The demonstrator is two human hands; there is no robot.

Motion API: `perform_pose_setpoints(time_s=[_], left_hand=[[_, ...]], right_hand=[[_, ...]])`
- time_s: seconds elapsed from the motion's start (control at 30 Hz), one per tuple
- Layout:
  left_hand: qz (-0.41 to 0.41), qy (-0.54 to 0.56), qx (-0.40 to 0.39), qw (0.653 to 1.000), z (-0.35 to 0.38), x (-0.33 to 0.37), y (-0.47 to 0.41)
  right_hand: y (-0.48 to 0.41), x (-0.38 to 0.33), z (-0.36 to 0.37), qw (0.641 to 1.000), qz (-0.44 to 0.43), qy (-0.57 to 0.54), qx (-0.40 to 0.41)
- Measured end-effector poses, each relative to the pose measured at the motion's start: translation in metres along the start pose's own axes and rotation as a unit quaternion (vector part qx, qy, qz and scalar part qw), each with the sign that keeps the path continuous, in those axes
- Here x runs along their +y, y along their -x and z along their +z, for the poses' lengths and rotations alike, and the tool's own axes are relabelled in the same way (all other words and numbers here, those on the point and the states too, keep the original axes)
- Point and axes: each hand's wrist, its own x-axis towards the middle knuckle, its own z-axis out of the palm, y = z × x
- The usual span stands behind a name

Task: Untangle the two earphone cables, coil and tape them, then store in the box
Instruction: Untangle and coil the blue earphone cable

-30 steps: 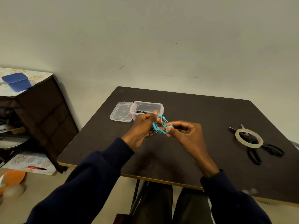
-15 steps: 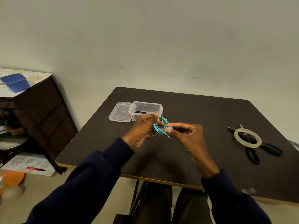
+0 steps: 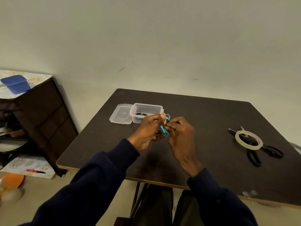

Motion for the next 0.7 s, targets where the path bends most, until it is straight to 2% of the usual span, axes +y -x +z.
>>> perform_pose_setpoints(time_s=[0.1, 0.2, 0.23, 0.3, 0.37, 0.53, 0.7], left_hand=[[-0.002, -0.007, -0.014, 1.0, -0.001, -0.001, 0.001], [-0.006, -0.012, -0.029, 0.999, -0.004, 0.002, 0.001], [-0.008, -0.013, -0.035, 0.999, -0.006, 0.004, 0.001], [-0.008, -0.017, -0.055, 0.998, -0.008, 0.008, 0.001], [-0.009, -0.032, -0.069, 0.997, -0.01, 0.009, 0.001], [-0.007, -0.06, -0.065, 0.996, -0.012, 0.012, 0.0], [-0.006, -0.076, -0.05, 0.996, -0.015, 0.013, 0.0]], right_hand=[[-0.009, 0.0, -0.004, 0.99, 0.105, -0.097, 0.012], [-0.022, 0.007, -0.009, 0.96, 0.217, -0.167, -0.056], [-0.026, 0.01, -0.012, 0.941, 0.248, -0.209, -0.098], [-0.031, 0.015, -0.019, 0.874, 0.298, -0.338, -0.184], [-0.03, 0.016, -0.023, 0.822, 0.307, -0.423, -0.226], [-0.016, 0.013, -0.019, 0.811, 0.315, -0.468, -0.157], [-0.011, 0.019, -0.023, 0.746, 0.351, -0.543, -0.161]])
